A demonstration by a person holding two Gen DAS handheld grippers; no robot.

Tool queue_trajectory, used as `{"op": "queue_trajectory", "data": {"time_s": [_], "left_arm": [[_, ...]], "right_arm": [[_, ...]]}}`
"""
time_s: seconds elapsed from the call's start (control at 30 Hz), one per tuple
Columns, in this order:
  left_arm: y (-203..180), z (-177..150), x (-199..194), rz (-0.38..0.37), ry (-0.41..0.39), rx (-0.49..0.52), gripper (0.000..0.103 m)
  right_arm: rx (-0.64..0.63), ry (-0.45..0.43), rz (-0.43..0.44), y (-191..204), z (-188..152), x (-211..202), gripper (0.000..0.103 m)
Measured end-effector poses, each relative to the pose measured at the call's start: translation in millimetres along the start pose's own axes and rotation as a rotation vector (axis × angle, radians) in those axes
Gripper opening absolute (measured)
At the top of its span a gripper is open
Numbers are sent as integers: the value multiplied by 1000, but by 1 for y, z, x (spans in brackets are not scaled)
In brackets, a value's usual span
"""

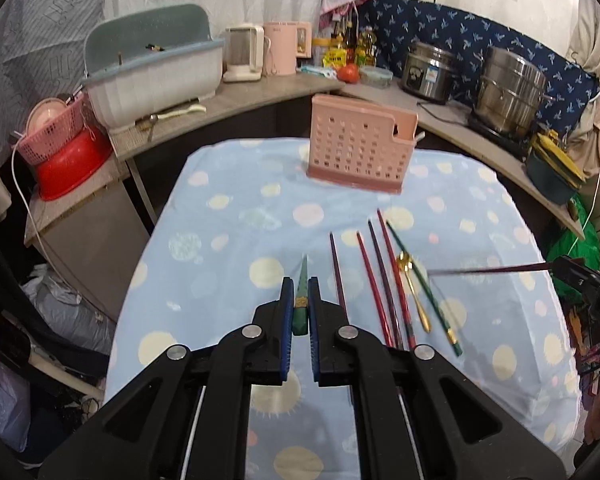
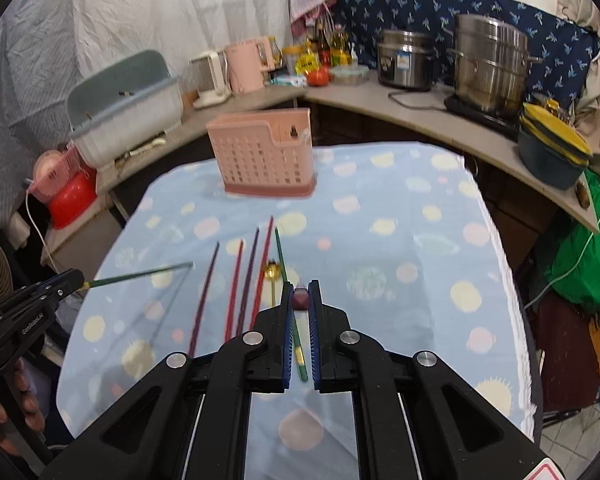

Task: Organize utensils

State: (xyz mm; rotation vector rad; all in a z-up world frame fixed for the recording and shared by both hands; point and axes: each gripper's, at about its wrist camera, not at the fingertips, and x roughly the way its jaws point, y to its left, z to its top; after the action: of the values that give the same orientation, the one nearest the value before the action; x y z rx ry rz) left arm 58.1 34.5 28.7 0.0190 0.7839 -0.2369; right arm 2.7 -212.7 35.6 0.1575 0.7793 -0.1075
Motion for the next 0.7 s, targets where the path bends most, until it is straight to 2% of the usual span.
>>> {"op": "queue_trajectory", "data": {"time_s": [0.3, 0.7], "left_arm": [[6, 62, -7, -2, -86, -3, 7], [-10, 149, -7, -21, -195, 35, 7]], "right_arm": [[-2, -102, 7, 0, 54, -11, 7], [-2, -184, 15, 6, 127, 5, 7]]}}
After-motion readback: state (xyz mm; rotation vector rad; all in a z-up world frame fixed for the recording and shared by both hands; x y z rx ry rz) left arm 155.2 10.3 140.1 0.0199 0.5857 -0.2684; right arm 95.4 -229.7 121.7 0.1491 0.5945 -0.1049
